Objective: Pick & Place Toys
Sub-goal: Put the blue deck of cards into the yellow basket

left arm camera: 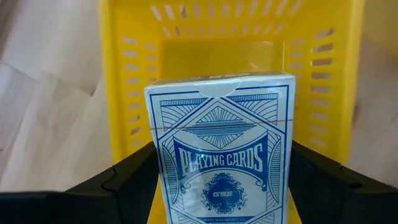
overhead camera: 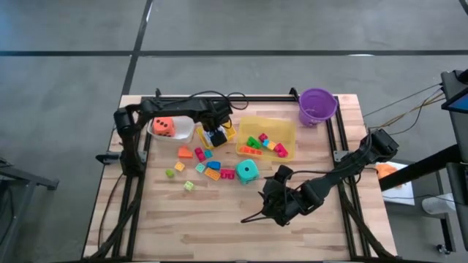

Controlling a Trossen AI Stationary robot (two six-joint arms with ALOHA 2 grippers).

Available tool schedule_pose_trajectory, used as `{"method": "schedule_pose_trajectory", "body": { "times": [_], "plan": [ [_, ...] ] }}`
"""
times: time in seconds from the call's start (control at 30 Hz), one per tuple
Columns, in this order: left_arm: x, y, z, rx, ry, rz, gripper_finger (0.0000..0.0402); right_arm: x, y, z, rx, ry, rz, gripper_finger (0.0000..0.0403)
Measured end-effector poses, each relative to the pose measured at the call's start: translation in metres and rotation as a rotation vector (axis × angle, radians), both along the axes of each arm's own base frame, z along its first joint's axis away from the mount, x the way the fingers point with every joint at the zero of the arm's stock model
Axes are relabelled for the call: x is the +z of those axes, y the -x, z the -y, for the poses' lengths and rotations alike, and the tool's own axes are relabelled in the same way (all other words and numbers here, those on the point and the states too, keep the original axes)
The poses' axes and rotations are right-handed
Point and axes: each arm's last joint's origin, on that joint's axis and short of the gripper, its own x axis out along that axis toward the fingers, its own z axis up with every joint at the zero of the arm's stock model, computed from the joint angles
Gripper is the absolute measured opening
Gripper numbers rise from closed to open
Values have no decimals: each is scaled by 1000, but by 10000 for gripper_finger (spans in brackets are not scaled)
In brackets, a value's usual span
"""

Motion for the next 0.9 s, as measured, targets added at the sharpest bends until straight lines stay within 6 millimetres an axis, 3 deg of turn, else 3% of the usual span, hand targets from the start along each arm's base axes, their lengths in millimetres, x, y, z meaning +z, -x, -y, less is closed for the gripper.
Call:
{"method": "schedule_pose_trajectory", "body": {
  "times": [0.3, 0.9],
  "plan": [
    [-17, -4, 6, -51, 15, -45, 294, -4, 2, 1, 1, 7, -15, 275],
    [-18, -5, 6, -31, 22, -45, 322, -4, 2, 1, 1, 7, -14, 275]
  ]
}}
